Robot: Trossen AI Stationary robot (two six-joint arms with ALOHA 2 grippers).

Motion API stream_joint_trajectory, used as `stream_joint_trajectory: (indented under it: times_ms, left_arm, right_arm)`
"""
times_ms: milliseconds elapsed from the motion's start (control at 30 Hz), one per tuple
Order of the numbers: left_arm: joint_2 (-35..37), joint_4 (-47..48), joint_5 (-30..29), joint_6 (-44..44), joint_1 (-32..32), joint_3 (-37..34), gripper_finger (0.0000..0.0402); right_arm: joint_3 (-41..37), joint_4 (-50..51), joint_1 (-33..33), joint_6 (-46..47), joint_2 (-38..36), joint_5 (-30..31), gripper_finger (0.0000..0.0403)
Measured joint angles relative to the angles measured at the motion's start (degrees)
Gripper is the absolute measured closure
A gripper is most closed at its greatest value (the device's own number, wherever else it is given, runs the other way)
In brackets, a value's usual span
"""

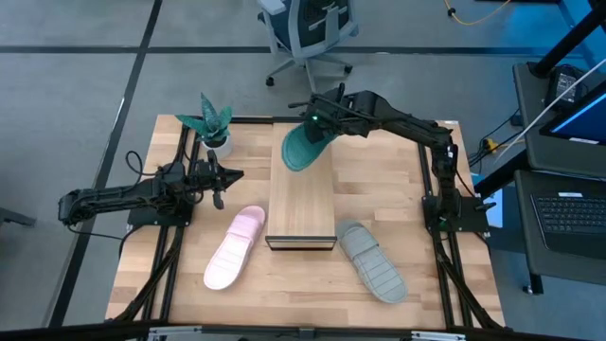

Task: Pick and place slippers onto the shelf
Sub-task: Put the green pair of slippers on the shelf

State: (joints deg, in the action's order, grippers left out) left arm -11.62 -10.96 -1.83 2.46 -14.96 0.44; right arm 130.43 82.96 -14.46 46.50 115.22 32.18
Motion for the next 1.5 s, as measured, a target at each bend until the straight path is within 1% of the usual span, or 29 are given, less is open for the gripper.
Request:
stream_joint_trajectory:
  times_ms: [100, 233, 467, 700, 800, 1367, 1500]
  left_arm:
    - [0.0, 0.0, 0.0, 0.0, 0.0, 0.0, 0.0376]
    - [0.0, 0.0, 0.0, 0.0, 0.0, 0.0, 0.0376]
    - [0.0, 0.0, 0.0, 0.0, 0.0, 0.0, 0.0376]
    - [0.0, 0.0, 0.0, 0.0, 0.0, 0.0, 0.0376]
    - [0.0, 0.0, 0.0, 0.0, 0.0, 0.0, 0.0376]
    - [0.0, 0.0, 0.0, 0.0, 0.0, 0.0, 0.0376]
    - [0.0, 0.0, 0.0, 0.0, 0.0, 0.0, 0.0376]
  right_arm:
    - [0.0, -0.1, 0.0, 1.3, 1.0, 0.2, 0.0391]
    - [0.0, -0.5, 0.1, 2.5, 3.1, 2.9, 0.0391]
    - [0.0, -0.6, -0.3, 4.6, 6.6, 3.8, 0.0391]
    - [0.0, -0.7, -0.8, 10.3, 7.0, 4.7, 0.0391]
    - [0.0, -0.8, -0.8, 10.9, 7.0, 4.8, 0.0391]
    - [0.0, -1.0, -0.8, 11.1, 7.0, -1.1, 0.0386]
    - [0.0, -1.1, -0.8, 11.6, 7.0, -3.6, 0.0389]
